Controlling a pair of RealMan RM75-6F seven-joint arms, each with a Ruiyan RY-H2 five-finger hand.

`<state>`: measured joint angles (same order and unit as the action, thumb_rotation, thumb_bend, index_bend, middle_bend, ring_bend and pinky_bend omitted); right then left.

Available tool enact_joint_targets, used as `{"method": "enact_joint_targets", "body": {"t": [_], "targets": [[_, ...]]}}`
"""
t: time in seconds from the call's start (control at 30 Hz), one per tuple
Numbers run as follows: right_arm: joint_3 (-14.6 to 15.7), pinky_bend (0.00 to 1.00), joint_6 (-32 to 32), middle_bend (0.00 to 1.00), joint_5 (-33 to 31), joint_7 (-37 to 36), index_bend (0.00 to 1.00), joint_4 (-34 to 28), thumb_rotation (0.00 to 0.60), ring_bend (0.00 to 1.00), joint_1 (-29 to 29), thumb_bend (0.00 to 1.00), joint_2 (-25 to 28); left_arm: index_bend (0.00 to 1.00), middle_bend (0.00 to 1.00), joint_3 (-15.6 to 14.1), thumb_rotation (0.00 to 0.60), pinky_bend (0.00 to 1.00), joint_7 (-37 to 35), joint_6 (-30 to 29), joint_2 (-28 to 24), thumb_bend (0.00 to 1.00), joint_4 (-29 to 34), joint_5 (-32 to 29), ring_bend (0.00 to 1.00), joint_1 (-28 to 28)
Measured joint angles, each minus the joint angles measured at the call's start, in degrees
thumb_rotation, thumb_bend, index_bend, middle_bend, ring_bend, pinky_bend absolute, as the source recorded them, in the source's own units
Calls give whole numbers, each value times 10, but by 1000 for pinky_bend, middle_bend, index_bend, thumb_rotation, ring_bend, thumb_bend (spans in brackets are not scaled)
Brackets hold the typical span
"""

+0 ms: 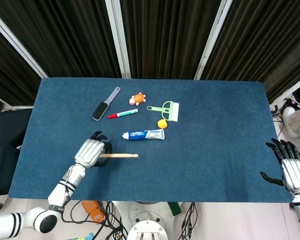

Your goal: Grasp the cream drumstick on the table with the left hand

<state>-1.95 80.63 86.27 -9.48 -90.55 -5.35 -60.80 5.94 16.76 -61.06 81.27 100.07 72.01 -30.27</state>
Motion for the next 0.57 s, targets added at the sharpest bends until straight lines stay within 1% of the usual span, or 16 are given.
{"method": "enact_joint_targets", "body": {"t": [0.33,0.57], "targets": [[1,0,4,137,2,6,209,-4,600,85,2,293,1,574,575,40,600,105,-45,4,-146,416,108,18,232,-12],[1,0,2,136,0,5,210,-5,600,85,2,292,1,574,575,62,600,105,-68,12,-224,416,164,19,232,-21]]}}
